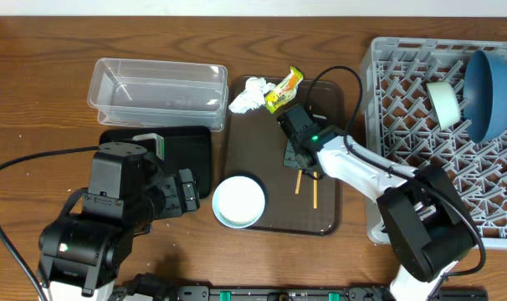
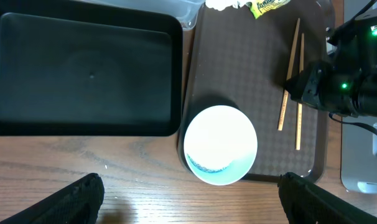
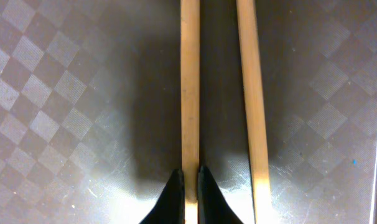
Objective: Sort waste into correct bins and load items into the dishwasher rack
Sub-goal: 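Grasp one wooden chopstick on the brown tray with the right gripper, then drop the chopstick into the rack's left edge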
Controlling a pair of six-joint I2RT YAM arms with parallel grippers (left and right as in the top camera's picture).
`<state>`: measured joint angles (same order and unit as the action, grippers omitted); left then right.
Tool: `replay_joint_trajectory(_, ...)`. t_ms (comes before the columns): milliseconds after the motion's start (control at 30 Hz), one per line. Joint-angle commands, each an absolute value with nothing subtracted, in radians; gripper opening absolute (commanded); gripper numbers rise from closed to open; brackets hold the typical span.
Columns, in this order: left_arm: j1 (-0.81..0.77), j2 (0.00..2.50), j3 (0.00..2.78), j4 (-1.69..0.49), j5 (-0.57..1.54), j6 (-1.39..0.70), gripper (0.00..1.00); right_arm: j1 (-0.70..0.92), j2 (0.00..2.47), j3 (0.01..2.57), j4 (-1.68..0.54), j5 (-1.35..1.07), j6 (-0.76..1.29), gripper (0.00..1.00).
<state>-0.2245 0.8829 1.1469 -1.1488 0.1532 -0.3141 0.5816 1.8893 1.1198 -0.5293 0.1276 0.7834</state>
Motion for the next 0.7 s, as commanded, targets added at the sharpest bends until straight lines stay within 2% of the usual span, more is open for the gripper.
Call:
replay_joint_trajectory(0, -0.224, 0.883, 1.164, -1.151, 0.144, -0.315, 0.92, 0.575, 1.884, 1.119, -0.545, 0.097, 0.791, 0.01)
replay_joint_trajectory(200, -0.224, 0.883, 1.164, -1.151, 0.145, -0.315, 0.92, 0.574, 1.694, 1.119, -0.554, 0.077, 0.546, 0.01)
replay_joint_trajectory(367, -0.224, 0.883, 1.164, -1.151, 0.144, -0.315, 0.92, 0.537, 1.488, 1.119, -0.598, 0.182, 0.439, 0.01)
replay_joint_trajectory(533, -0.224, 0.883, 1.164, -1.151, 0.144, -0.315, 0.92, 0.408, 1.377, 1.118, -0.635, 0.26, 0.24, 0.01)
replay_joint_trajectory(667, -0.224, 0.883, 1.164, -1.151, 0.144, -0.315, 0.92, 0.276, 1.395, 1.112, -0.659, 0.245, 0.185, 0.01)
